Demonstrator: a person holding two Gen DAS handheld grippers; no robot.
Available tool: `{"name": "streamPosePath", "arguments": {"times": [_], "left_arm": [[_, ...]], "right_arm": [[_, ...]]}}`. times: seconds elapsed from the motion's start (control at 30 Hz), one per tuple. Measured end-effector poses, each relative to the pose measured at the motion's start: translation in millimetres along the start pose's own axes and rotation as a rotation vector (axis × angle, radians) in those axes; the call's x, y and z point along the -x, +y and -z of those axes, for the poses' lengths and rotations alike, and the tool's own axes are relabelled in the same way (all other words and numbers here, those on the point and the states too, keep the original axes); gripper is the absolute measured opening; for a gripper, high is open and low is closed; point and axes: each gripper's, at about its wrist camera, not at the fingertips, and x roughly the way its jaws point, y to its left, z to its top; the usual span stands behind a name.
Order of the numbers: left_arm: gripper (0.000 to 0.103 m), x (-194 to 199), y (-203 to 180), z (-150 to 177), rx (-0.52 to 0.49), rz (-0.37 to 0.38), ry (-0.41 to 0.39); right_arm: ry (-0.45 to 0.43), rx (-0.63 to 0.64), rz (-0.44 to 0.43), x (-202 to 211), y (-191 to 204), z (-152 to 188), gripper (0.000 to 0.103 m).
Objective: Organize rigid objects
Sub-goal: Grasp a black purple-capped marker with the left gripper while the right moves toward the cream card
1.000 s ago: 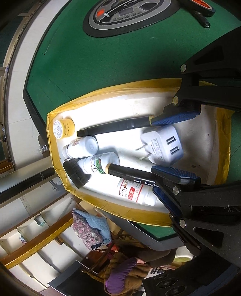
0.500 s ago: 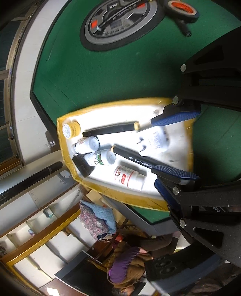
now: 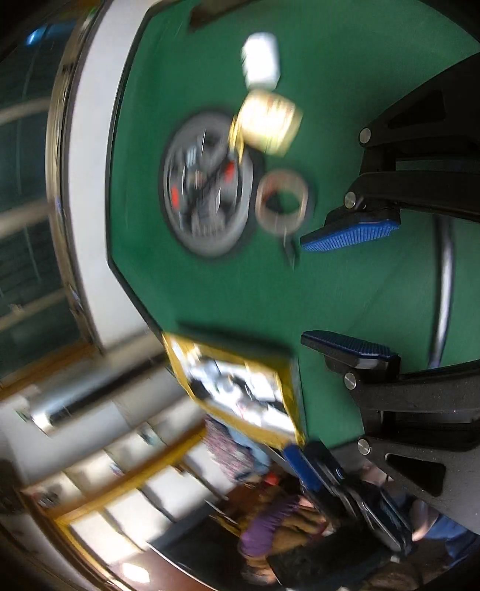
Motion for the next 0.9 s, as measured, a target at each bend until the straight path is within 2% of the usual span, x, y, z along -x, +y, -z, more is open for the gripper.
{"name": "streamPosePath", "arguments": {"times": [0.07, 0.17, 0.27, 0.37, 0.43, 0.47, 0.53, 0.57, 0.7, 0.83, 0.9], "left_arm": [[0.055, -22.6, -23.3, 6.9, -0.097, 0.095, 0.118], [0.055, -47.5, -52.0, 17.9, -0.206, 0.132, 0.225], [0.055, -64.8, -65.8, 22.0, -0.271, 0.113, 0.287], [0.055, -77.7, -67.3, 21.7, -0.274, 0.109, 0.323], [0.053, -87.2, -68.5, 22.7, -0.278, 0.08, 0.337], [0.047, -90.7, -69.1, 25.0, -0.283, 0.06, 0.339], [0.017, -92.9, -71.2, 27.6, -0.291, 0.017, 0.319], [0.014, -93.3, -69.4, 27.3, -0.27, 0.021, 0.32], [0.013, -90.3, -47.6, 25.9, -0.189, -0.09, 0.306], [0.013, -82.9, -9.2, 23.6, -0.048, -0.17, 0.288], [0.013, -79.5, -0.9, 24.4, -0.017, -0.166, 0.279]], "right_arm": [[-0.031, -0.079, 0.004, 7.4, -32.6, 1.9, 0.04], [-0.039, -0.171, -0.004, 12.8, -59.5, -2.8, 0.04], [-0.048, -0.219, -0.034, 16.5, -68.9, -5.4, 0.04], [-0.048, -0.235, -0.024, 15.1, -70.0, -7.0, 0.04], [-0.05, -0.246, -0.016, 13.9, -72.7, -8.1, 0.04], [-0.052, -0.248, -0.008, 14.5, -73.6, -8.2, 0.04], [-0.073, -0.262, 0.029, 23.8, -84.3, 0.4, 0.04], [-0.086, -0.271, 0.058, 25.5, -88.9, 0.3, 0.04], [-0.128, -0.308, 0.169, 30.6, -106.3, -1.4, 0.04], [-0.073, -0.342, 0.154, 14.9, -107.6, -3.6, 0.04], [-0.035, -0.354, 0.14, 4.0, -106.0, -7.9, 0.04]]}}
